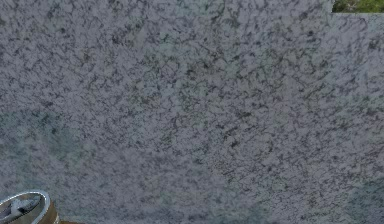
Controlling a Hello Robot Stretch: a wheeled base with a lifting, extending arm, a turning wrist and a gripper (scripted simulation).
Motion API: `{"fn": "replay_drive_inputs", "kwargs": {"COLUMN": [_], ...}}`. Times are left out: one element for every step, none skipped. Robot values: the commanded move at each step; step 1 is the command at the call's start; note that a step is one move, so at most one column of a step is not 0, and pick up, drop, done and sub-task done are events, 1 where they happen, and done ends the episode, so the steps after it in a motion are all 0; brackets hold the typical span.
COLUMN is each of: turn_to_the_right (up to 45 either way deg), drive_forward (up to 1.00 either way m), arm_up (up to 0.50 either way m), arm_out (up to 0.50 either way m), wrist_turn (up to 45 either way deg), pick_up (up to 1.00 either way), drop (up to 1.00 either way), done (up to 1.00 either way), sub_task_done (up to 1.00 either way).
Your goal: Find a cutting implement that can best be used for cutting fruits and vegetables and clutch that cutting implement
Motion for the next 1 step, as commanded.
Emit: {"fn": "replay_drive_inputs", "kwargs": {"turn_to_the_right": [0.0], "drive_forward": [0.00], "arm_up": [0.00], "arm_out": [0.00], "wrist_turn": [0.0], "pick_up": [0.00], "drop": [0.00], "done": [1.00], "sub_task_done": [0.00]}}
